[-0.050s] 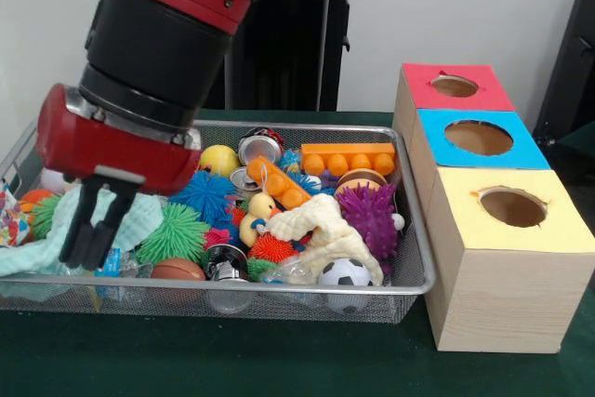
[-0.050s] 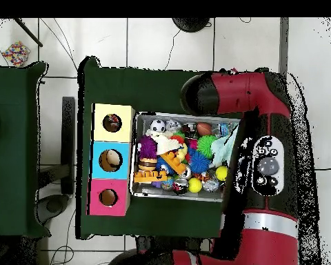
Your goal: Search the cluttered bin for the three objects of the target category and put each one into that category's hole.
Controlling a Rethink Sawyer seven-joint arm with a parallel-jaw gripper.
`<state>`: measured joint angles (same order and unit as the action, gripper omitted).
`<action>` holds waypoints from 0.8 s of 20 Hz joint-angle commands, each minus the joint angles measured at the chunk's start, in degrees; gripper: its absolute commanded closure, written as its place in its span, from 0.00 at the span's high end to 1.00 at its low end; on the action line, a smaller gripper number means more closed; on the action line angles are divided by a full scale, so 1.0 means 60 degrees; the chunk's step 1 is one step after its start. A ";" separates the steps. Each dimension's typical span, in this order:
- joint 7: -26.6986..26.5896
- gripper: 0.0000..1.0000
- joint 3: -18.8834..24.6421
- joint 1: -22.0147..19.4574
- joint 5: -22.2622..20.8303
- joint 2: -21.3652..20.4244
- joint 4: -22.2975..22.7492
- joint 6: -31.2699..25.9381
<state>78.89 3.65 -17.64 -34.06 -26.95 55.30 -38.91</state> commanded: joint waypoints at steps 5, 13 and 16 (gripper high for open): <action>-0.2355 0.00 -0.0246 0.0799 -0.1399 0.0363 -0.0825 -0.1953; -0.2374 0.00 -0.0587 0.1109 -0.1571 0.0238 -0.0926 -0.2670; -0.2355 0.00 -0.0743 0.1072 -0.1533 0.0343 -0.0668 -0.2927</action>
<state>78.89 0.21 -10.75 -39.28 -25.81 49.70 -46.57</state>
